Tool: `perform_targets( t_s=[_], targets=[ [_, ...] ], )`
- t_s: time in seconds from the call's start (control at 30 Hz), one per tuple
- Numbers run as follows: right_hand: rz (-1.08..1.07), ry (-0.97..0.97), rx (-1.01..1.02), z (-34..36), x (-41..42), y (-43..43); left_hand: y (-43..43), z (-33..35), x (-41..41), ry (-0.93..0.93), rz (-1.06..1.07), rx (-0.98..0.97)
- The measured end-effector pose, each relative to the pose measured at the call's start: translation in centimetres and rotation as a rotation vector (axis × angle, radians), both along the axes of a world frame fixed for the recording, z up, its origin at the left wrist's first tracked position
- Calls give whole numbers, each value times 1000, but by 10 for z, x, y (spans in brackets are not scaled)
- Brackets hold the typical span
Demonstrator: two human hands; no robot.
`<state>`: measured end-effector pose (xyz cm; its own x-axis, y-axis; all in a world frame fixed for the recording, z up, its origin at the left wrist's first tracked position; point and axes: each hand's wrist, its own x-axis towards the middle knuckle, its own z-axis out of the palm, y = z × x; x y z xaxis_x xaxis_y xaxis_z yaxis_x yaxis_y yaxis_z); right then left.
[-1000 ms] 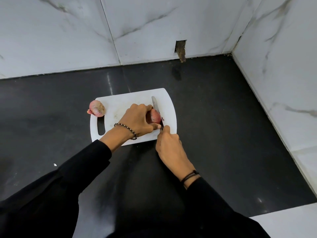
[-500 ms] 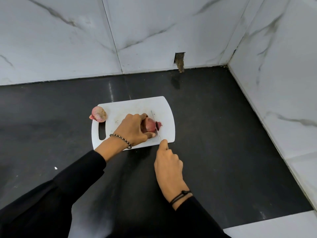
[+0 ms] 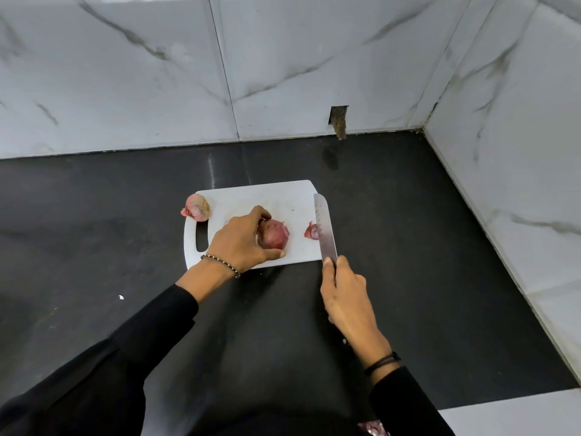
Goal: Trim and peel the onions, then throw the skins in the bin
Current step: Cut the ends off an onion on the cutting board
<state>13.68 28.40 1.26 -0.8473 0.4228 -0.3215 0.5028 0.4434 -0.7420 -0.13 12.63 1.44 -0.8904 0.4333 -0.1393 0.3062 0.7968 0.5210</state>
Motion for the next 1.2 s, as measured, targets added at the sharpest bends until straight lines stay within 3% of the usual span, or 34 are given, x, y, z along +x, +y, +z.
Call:
perform_targets(
  t_s=[0.13,0.43,0.83,1.0,1.07,1.2],
  targets=[
    [57,25,75,2,-3,0,-8,-2,-2,22,-10,-30],
    [223,-5,43,-7,-10,-15,-21,-11,-2,51,-1,-54],
    [-34,-41,84,-11,0,15,-12,-3,1,173,-34,-247],
    [54,-108,63,-7,-1,9,-4,4,-3,188,-90,-312],
    [30,-108,53,-9,0,8,-2,5,-3,159,-74,-256],
    [-62,-42,0,-10,1,14,2,3,-1,9,-45,62]
  ],
)
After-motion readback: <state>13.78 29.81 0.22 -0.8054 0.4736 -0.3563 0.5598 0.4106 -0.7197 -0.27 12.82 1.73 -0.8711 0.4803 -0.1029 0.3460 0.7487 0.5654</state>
